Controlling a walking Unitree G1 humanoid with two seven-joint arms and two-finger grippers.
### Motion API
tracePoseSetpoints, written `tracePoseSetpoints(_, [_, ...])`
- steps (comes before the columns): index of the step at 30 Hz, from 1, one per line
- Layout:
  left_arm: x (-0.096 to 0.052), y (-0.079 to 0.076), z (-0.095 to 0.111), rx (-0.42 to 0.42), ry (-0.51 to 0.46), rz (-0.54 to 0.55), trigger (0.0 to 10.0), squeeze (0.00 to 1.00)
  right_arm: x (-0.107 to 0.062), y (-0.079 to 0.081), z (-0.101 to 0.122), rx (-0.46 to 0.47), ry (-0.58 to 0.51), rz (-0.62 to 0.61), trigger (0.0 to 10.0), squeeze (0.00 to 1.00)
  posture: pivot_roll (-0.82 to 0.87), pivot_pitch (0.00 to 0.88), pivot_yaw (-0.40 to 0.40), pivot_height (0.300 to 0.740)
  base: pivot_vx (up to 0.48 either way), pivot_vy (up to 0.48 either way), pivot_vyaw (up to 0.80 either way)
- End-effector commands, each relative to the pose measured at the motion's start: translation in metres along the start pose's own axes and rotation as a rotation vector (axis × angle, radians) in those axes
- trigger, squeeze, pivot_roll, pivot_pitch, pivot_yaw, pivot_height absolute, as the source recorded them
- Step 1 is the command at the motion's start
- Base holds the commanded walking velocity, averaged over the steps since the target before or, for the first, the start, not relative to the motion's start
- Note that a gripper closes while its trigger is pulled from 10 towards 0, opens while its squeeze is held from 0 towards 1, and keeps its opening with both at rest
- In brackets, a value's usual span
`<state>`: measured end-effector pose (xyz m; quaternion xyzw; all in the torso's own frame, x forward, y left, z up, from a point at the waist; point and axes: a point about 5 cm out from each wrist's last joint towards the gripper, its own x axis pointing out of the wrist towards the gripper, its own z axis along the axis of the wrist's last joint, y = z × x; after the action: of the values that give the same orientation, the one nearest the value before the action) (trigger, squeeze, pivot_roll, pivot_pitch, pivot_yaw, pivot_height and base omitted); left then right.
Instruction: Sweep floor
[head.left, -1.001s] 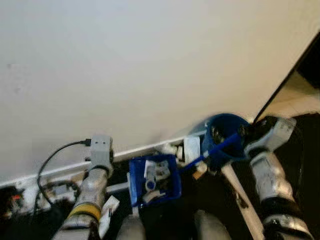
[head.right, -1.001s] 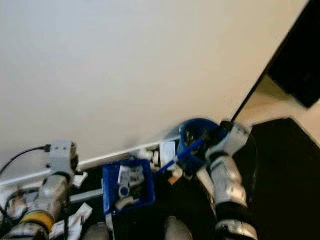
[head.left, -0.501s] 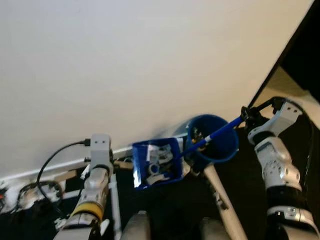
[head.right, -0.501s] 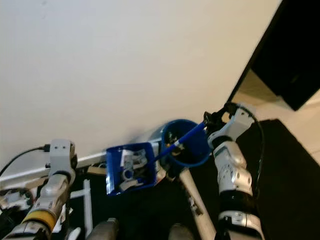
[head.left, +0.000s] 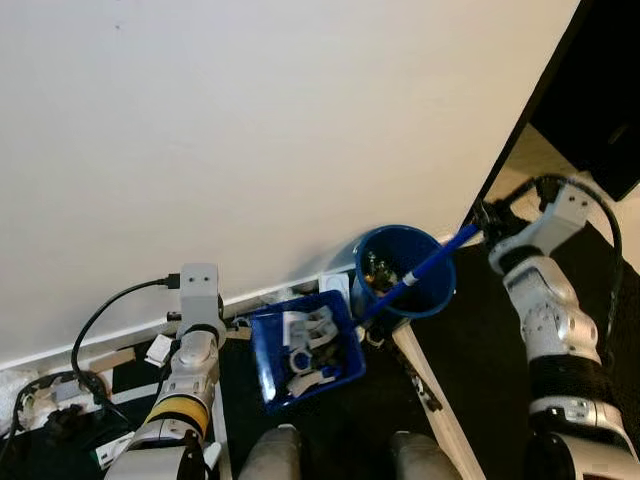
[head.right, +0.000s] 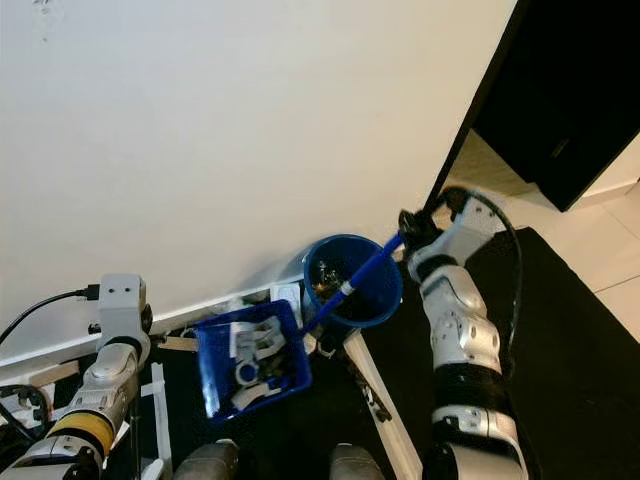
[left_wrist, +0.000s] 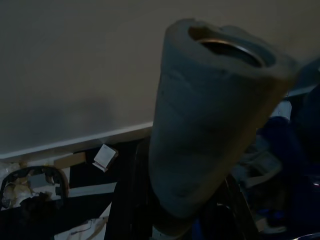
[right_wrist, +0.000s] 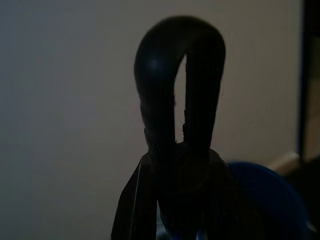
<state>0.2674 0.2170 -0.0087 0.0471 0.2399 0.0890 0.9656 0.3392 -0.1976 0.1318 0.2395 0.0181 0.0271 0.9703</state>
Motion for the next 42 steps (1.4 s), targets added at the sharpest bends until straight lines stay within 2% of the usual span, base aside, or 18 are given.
tracePoseSetpoints(1, [-0.001, -0.009, -0.003, -0.074, 0.005, -0.033, 10.0, 0.0, 0.005, 0.01, 0.026, 0.093, -0.106, 0.045, 10.0, 0.0, 0.04, 0.0, -0.031, 0.74, 0.0, 0.0, 0.0])
tracePoseSetpoints(6, [-0.001, -0.01, 0.0, -0.12, -0.008, -0.031, 10.0, 0.0, 0.013, 0.019, 0.044, 0.134, -0.139, 0.093, 10.0, 0.0, 0.04, 0.0, -0.031, 0.74, 0.0, 0.0, 0.0])
tracePoseSetpoints(7, [-0.001, -0.011, 0.0, -0.127, -0.008, -0.031, 10.0, 0.0, 0.016, 0.022, 0.054, 0.134, -0.155, 0.109, 10.0, 0.0, 0.04, 0.0, -0.031, 0.74, 0.0, 0.0, 0.0])
tracePoseSetpoints(10, [-0.001, -0.012, 0.0, -0.125, -0.007, -0.04, 10.0, 0.0, 0.018, 0.024, 0.065, 0.133, -0.169, 0.123, 10.0, 0.0, 0.04, 0.0, -0.033, 0.74, 0.0, 0.0, 0.0])
tracePoseSetpoints(11, [-0.001, -0.013, 0.001, -0.126, -0.007, -0.051, 10.0, 0.0, 0.02, 0.024, 0.078, 0.121, -0.179, 0.138, 10.0, 0.0, 0.04, 0.0, -0.035, 0.74, 0.0, 0.0, 0.0])
tracePoseSetpoints(13, [-0.001, -0.014, 0.001, -0.127, -0.007, -0.053, 10.0, 0.0, 0.02, 0.024, 0.081, 0.117, -0.181, 0.141, 10.0, 0.0, 0.04, 0.0, -0.035, 0.74, 0.0, 0.0, 0.0])
tracePoseSetpoints(17, [-0.001, -0.018, 0.001, -0.112, -0.011, -0.097, 10.0, 0.0, 0.021, 0.016, 0.106, 0.037, -0.172, 0.131, 10.0, 0.0, 0.03, 0.0, -0.039, 0.74, 0.0, 0.0, 0.0])
tracePoseSetpoints(19, [-0.001, -0.019, 0.001, -0.109, -0.012, -0.1, 10.0, 0.0, 0.02, 0.014, 0.112, 0.03, -0.174, 0.128, 10.0, 0.0, 0.03, 0.0, -0.039, 0.74, 0.0, 0.0, 0.0])
tracePoseSetpoints(21, [-0.002, -0.019, 0.001, -0.108, -0.014, -0.098, 10.0, 0.0, 0.018, 0.009, 0.131, 0.037, -0.195, 0.126, 10.0, 0.0, 0.03, 0.001, -0.036, 0.74, 0.0, 0.0, 0.0])
tracePoseSetpoints(24, [-0.002, -0.019, 0.0, -0.109, -0.012, -0.099, 10.0, 0.0, 0.016, 0.007, 0.14, 0.036, -0.203, 0.128, 10.0, 0.0, 0.02, 0.001, -0.036, 0.74, 0.0, 0.0, 0.0])
tracePoseSetpoints(31, [-0.003, -0.025, -0.003, -0.113, -0.001, -0.132, 10.0, 0.0, 0.005, -0.017, 0.165, -0.016, -0.197, 0.041, 10.0, 0.0, 0.02, 0.004, -0.036, 0.74, 0.0, 0.0, 0.0])
tracePoseSetpoints(35, [-0.004, -0.028, -0.004, -0.106, 0.002, -0.148, 10.0, 0.0, -0.007, -0.043, 0.185, -0.027, -0.273, -0.126, 10.0, 0.0, 0.02, 0.005, -0.033, 0.74, 0.0, 0.0, 0.0])
tracePoseSetpoints(36, [-0.004, -0.028, -0.004, -0.106, 0.002, -0.148, 10.0, 0.0, -0.007, -0.043, 0.185, -0.027, -0.273, -0.126, 10.0, 0.0, 0.02, 0.005, -0.033, 0.74, 0.0, 0.0, 0.0])
tracePoseSetpoints(37, [-0.004, -0.029, -0.004, -0.096, 0.003, -0.156, 10.0, 0.0, -0.014, -0.057, 0.197, -0.055, -0.335, -0.224, 10.0, 0.0, 0.02, 0.005, -0.03, 0.74, 0.0, 0.0, 0.0])
tracePoseSetpoints(38, [-0.004, -0.029, -0.004, -0.092, 0.003, -0.158, 10.0, 0.0, -0.019, -0.063, 0.202, -0.08, -0.368, -0.262, 10.0, 0.0, 0.01, 0.005, -0.029, 0.74, 0.0, 0.0, 0.0])
tracePoseSetpoints(42, [-0.004, -0.03, -0.003, -0.091, 0.002, -0.16, 10.0, 0.0, -0.024, -0.068, 0.208, -0.104, -0.405, -0.295, 10.0, 0.0, 0.01, 0.006, -0.027, 0.74, 0.0, 0.0, 0.0])
